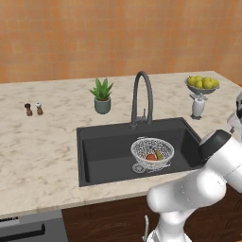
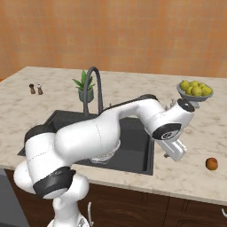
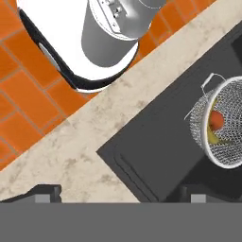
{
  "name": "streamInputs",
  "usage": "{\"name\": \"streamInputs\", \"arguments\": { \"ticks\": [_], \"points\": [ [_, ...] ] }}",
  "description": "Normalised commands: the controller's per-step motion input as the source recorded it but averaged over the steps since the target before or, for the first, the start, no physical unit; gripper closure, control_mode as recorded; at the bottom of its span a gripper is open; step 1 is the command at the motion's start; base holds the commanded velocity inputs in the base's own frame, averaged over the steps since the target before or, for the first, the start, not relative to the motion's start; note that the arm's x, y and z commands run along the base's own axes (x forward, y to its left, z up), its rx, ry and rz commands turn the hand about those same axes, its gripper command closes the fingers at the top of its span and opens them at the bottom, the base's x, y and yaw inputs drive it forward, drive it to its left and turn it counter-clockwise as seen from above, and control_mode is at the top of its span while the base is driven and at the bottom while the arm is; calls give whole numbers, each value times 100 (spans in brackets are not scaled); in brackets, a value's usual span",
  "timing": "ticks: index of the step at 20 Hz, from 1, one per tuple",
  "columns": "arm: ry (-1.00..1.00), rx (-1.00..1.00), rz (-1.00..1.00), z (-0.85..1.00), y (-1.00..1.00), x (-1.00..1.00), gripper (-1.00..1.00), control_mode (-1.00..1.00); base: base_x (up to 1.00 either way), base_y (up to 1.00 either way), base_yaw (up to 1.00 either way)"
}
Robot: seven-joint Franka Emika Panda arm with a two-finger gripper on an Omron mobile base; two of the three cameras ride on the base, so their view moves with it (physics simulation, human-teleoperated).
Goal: Put the colander in the sink, put the orange, banana, peach in the colander, and turn on the sink faucet and pour water over the colander.
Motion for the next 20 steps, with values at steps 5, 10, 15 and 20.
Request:
{"name": "streamInputs", "arguments": {
  "ticks": [5, 10, 15, 20],
  "points": [
    [24, -10, -17, 33, -91, -56, -100, -100, 0, 0, 0],
    [29, -12, -13, -4, -60, -5, -100, -100, 0, 0, 0],
    [0, 0, 0, -38, -32, 7, -100, -100, 0, 0, 0],
    [0, -1, 0, -34, -31, 17, -100, -100, 0, 0, 0]
  ]
}}
